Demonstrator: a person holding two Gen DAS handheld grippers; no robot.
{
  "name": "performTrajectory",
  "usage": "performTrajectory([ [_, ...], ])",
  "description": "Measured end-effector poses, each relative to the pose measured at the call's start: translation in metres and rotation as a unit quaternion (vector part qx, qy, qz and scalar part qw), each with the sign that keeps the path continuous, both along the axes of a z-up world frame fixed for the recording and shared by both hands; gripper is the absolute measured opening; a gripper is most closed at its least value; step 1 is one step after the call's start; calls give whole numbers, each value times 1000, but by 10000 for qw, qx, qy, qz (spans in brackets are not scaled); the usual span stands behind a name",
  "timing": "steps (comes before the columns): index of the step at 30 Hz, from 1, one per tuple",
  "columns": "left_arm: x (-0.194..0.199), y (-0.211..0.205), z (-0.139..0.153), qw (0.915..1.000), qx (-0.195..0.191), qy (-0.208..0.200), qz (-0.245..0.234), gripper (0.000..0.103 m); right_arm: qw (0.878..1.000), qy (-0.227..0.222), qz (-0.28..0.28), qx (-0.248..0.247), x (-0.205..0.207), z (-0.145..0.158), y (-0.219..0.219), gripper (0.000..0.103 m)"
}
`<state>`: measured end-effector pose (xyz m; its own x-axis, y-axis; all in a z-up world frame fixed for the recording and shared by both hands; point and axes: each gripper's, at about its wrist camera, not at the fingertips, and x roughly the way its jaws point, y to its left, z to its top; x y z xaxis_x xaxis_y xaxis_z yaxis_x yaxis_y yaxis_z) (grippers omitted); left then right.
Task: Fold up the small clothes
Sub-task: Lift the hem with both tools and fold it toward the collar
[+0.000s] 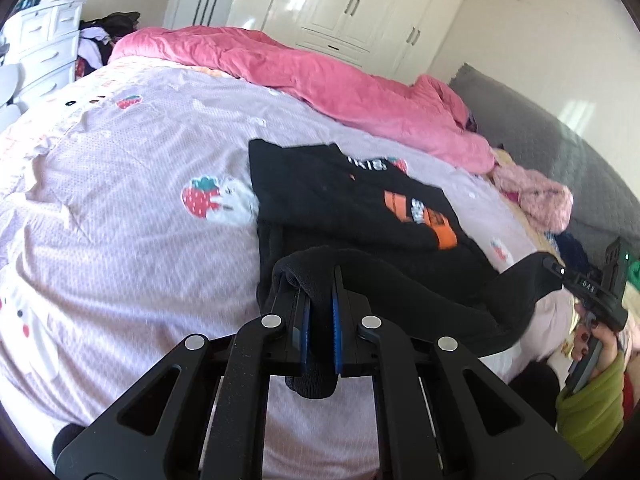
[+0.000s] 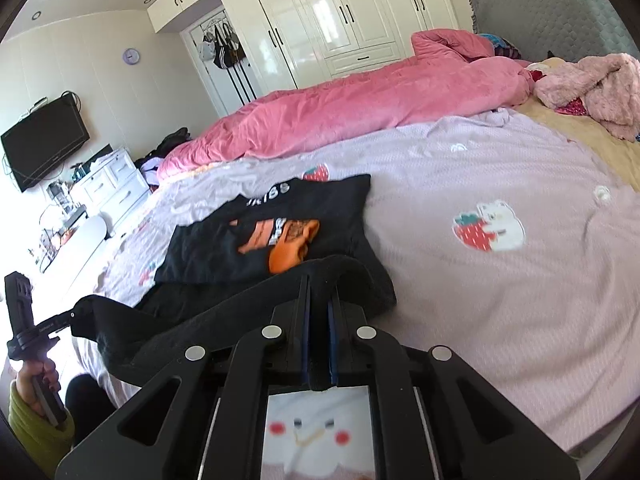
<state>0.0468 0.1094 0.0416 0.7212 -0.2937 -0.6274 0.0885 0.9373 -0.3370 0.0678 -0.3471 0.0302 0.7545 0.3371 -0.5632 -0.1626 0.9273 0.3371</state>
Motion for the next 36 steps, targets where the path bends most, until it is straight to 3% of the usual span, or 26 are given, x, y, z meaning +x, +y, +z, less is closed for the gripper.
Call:
performTrajectory([
  [7, 30, 7, 5, 9997, -87, -70, 211, 3, 9994, -24, -172, 311, 36, 6, -5, 6],
  [20, 80, 18, 5, 9984, -298, -188, 453, 3, 9994, -225, -249, 22, 86, 26, 11, 6],
  [36, 143, 19, 3, 9984, -126, -222, 511, 3, 9991, -167, -393, -30, 156, 14, 15, 6],
])
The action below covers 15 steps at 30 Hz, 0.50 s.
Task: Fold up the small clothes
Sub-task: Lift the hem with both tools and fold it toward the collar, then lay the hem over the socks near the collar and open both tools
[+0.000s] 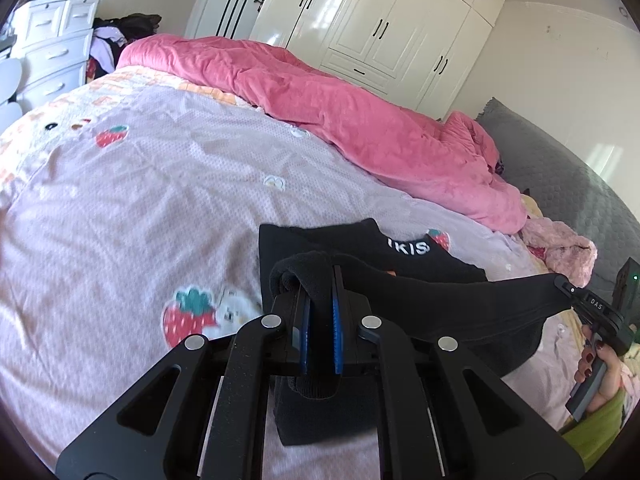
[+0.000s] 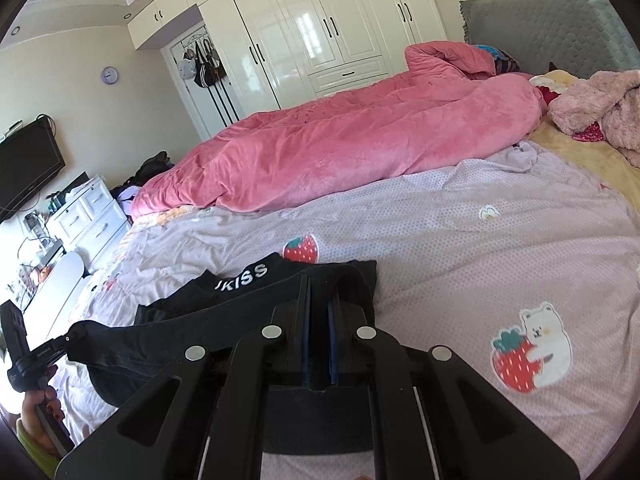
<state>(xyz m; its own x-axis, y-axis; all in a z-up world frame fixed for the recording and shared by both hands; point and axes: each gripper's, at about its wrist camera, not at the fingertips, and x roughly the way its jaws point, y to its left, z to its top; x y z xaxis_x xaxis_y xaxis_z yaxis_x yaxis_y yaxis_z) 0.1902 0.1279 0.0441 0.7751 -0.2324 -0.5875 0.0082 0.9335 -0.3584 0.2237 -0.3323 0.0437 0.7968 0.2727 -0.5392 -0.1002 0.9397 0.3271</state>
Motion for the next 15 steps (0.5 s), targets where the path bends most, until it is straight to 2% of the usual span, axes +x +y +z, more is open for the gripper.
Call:
performTrajectory([
  [6, 23, 0, -9, 9999, 102, 47, 25, 3, 9999, 113, -76, 3, 25, -15, -2, 6],
  [11, 35, 7, -32, 9997, -20, 222, 118, 3, 9993, 361, -78, -38, 41, -40, -2, 6],
  [15, 42, 9, -47, 9992, 46, 370, 108, 4, 9986, 528, -71, -59, 53, -55, -1, 7],
])
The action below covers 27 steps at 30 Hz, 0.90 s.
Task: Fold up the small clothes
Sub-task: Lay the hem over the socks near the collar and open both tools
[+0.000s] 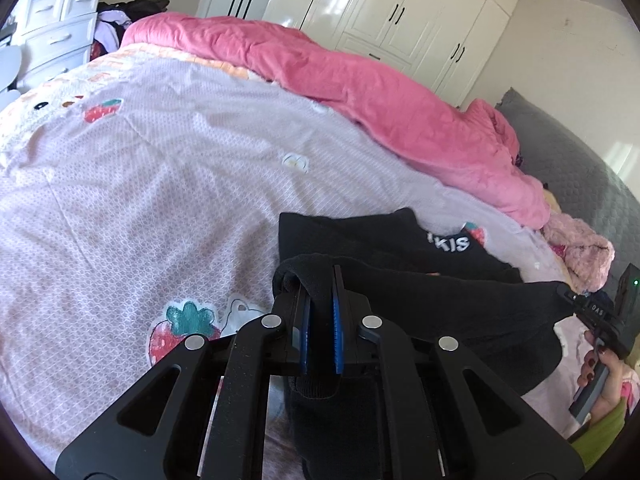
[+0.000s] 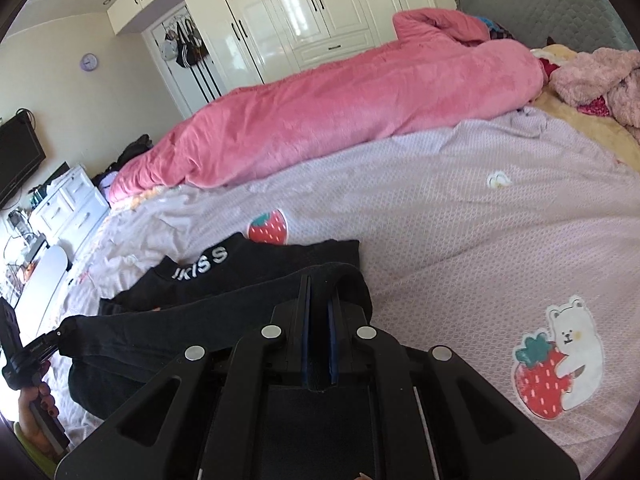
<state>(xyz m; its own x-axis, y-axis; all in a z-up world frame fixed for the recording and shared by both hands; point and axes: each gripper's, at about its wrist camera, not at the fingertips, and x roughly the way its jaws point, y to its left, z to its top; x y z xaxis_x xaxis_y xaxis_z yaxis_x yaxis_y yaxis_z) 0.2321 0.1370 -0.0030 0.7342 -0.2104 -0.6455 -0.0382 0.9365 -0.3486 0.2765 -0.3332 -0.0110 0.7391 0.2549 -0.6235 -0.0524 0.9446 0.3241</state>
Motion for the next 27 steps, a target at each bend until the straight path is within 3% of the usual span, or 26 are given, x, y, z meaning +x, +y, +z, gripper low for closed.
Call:
performTrajectory([
  [5, 6, 1, -10, 9999, -78, 113, 16, 5, 9998, 175, -25, -56, 7, -13, 1, 10],
  [7, 6, 0, -9, 9999, -95, 79, 9, 8, 9997, 218, -53, -65, 7, -15, 1, 35],
  [8, 5, 0, -8, 9999, -127, 54, 9, 12, 9997, 224, -110, -55, 7, -15, -1, 54],
  [9, 3, 0, -5, 9999, -150, 20, 7, 15, 9997, 182, -173, 5, 5, -13, -4, 55],
  [11, -1, -1, 0, 9999, -16, -62, 92, 38, 9997, 103, -231, 62, 1, -9, -9, 55],
  [12, -5, -1, 5, 9997, 70, -166, 152, 40, 9997, 54, -247, 35, -1, -7, -11, 55],
  [17, -25, -12, 21, 9989, 270, -393, 2, 40, 9998, -149, -122, -95, -20, 2, -4, 54],
  [23, -39, -57, 24, 9945, 589, -348, -800, 40, 9950, -446, 753, -481, -45, 14, 40, 53],
  [27, -43, -94, 3, 9878, 712, -17, -1384, 40, 9879, -202, 1435, -555, -47, 5, 74, 32],
])
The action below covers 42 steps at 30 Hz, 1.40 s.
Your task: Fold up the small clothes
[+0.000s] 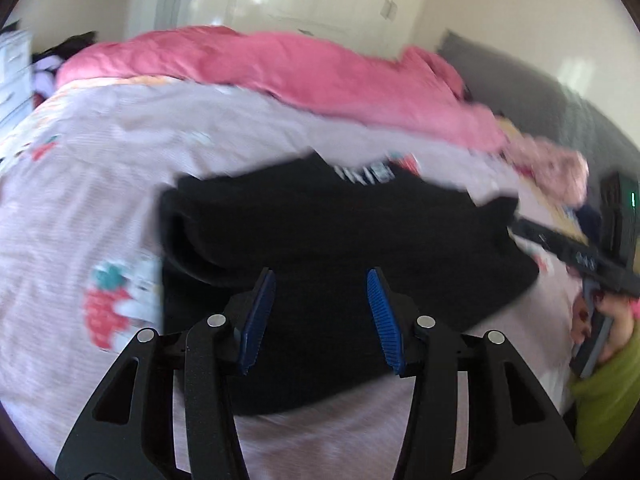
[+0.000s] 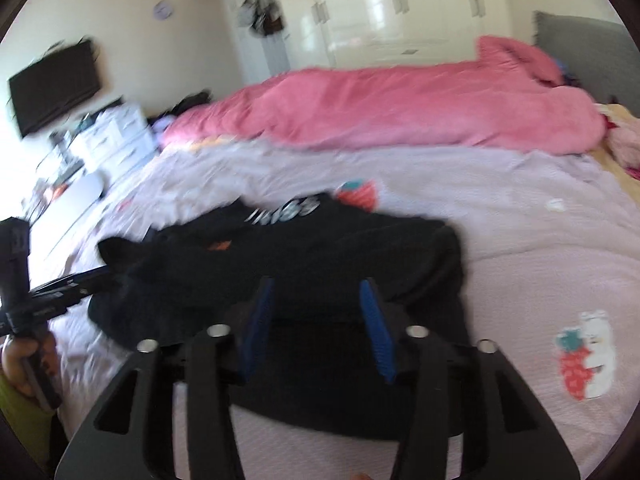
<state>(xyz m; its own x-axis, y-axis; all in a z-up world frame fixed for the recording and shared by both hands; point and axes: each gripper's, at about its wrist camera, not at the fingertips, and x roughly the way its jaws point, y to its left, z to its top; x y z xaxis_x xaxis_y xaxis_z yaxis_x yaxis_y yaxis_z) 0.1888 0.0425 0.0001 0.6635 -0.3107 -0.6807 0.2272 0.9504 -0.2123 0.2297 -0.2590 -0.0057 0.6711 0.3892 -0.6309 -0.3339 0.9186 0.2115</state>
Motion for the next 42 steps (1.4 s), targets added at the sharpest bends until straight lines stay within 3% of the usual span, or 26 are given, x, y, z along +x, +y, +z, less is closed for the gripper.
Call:
performTrajectory([
  [4, -4, -25, -11, 9992, 174, 87, -337, 40, 9978, 438, 477, -157, 0, -18, 27, 27],
  [9, 3, -35, -27, 9981, 418, 190, -418, 40, 9954, 662, 491, -492, 3, -36, 44, 27],
  [21, 43, -29, -18, 9955, 879, -149, -309, 40, 9967, 522, 402, -473, 41, -35, 54, 26],
  [26, 61, 4, -6, 9973, 669, -254, 141, 40, 9976, 370, 213, -539, 68, -23, 54, 27],
  [30, 65, 36, 9, 9977, 104, -423, 513, 40, 9985, 460, -120, -264, 98, -17, 46, 27],
  [34, 65, 55, 18, 9956, 8, -526, 770, 41, 9978, 480, -461, -22, 115, -10, 35, 28],
  [36, 65, 63, 21, 9948, -87, -507, 883, 43, 9974, 414, -591, 81, 110, -6, 26, 42],
  [40, 66, 73, 22, 9933, -104, -504, 1034, 48, 9966, 170, -801, 63, 81, 3, 1, 45],
  [42, 68, 76, 18, 9930, -64, -419, 1103, 49, 9958, 22, -910, -25, 67, 6, -11, 53],
])
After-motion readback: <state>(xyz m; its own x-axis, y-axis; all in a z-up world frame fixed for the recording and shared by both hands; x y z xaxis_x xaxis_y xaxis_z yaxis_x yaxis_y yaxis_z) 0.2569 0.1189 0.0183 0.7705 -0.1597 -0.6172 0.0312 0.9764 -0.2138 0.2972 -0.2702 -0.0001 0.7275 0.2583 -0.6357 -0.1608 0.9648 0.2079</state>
